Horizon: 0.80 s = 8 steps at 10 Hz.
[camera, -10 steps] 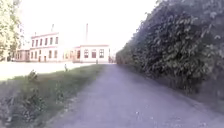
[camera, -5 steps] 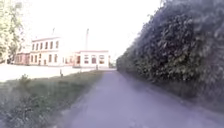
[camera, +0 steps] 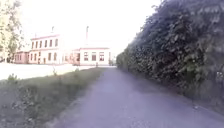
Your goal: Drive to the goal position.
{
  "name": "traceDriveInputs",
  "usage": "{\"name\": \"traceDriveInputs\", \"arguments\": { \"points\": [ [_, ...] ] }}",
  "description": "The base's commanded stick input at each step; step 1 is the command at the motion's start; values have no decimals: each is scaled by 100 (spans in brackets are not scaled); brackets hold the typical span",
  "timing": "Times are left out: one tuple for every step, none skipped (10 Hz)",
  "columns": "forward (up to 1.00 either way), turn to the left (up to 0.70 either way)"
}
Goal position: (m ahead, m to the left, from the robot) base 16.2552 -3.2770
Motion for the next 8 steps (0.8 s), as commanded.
{"name": "traceDriveInputs", "arguments": {
  "points": [
    [70,0],
    [70,0],
    [70,0],
    [70,0],
    [70,0],
    [70,0],
    [70,0],
    [70,0]
  ]
}}
